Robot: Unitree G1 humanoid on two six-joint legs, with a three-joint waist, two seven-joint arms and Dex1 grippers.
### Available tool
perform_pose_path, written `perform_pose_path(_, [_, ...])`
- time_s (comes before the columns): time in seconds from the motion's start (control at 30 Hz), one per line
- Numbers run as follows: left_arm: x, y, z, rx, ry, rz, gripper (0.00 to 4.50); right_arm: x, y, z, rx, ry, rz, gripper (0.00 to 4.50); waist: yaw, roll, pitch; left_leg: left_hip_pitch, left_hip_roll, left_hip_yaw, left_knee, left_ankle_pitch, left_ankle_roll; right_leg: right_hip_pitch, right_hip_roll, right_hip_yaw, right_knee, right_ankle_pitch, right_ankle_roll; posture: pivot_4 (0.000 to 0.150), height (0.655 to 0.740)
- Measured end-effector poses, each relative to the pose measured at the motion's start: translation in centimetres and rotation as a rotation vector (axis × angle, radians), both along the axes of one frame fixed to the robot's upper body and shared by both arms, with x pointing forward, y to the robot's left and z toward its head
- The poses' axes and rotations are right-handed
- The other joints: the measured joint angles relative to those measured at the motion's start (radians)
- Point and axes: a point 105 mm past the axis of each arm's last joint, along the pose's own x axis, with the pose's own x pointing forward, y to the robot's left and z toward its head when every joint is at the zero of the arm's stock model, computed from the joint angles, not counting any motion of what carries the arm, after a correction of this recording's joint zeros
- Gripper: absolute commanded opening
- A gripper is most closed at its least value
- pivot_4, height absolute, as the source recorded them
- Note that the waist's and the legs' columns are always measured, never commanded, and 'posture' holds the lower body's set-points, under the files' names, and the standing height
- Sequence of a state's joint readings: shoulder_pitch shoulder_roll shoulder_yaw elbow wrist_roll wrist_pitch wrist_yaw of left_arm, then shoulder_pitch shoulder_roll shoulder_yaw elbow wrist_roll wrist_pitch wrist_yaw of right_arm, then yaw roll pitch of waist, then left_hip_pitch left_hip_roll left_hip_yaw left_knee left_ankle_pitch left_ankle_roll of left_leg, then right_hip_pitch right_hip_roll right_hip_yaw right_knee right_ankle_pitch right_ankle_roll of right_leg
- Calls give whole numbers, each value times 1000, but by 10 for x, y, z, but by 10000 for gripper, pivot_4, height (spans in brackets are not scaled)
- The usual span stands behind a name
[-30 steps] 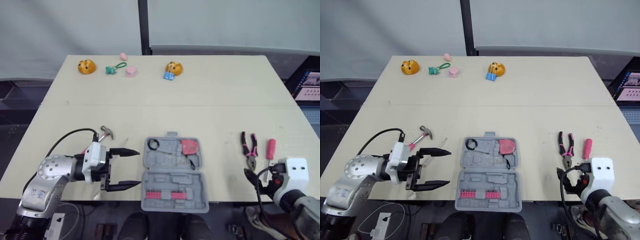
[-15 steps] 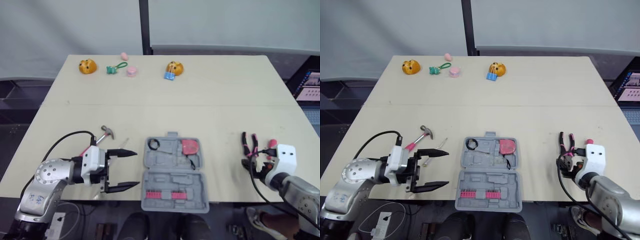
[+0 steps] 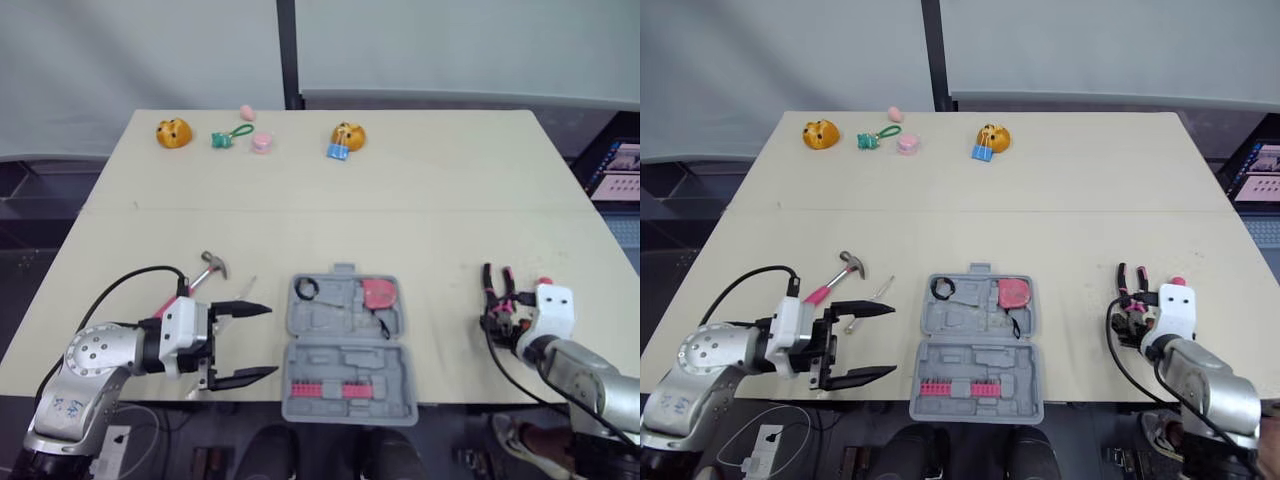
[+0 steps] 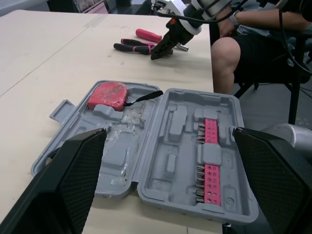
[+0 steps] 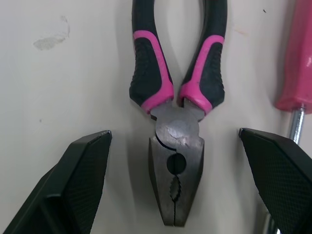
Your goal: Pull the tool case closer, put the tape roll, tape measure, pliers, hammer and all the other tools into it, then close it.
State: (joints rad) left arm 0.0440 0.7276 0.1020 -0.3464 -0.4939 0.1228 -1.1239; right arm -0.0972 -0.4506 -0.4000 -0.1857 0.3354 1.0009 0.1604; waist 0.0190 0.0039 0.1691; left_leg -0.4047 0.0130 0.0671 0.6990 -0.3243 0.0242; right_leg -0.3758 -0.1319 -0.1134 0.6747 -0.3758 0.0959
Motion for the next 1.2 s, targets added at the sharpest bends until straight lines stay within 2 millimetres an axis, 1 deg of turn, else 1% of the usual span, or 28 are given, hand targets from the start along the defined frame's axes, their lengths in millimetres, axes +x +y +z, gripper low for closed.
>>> perform_pose_path(0.13, [0,1,1,1,-4,5,45000,7,2,0,20,-15,-5,44373,-1,0,0,0,0,0,0,0,0,0,0,0,0,0,0,1500,6677])
perform_pose_path(0.4, [1,3,1,3,-6,12,45000,8,2,-1,24,-16,-11,44373,-5,0,0,0,0,0,0,0,0,0,0,0,0,0,0,1500,6677])
perform_pose_path(0.93, [0,3,0,9,-5,16,45000,-1,-3,-2,37,1,-43,44373,1,0,0,0,0,0,0,0,0,0,0,0,0,0,0,1500,6677])
perform_pose_path(1.0, [1,3,0,9,-5,16,45000,-1,-3,-2,37,1,-43,39184,1,0,0,0,0,0,0,0,0,0,0,0,0,0,0,1500,6677])
perform_pose_path(1.07, [1,3,0,8,-5,18,45000,-2,-3,-2,37,2,-44,31901,1,0,0,0,0,0,0,0,0,0,0,0,0,0,0,1500,6677])
perform_pose_path(1.2, [1,3,0,7,-7,22,45000,-2,-3,-2,36,1,-43,11374,-1,0,0,0,0,0,0,0,0,0,0,0,0,0,0,1500,6677])
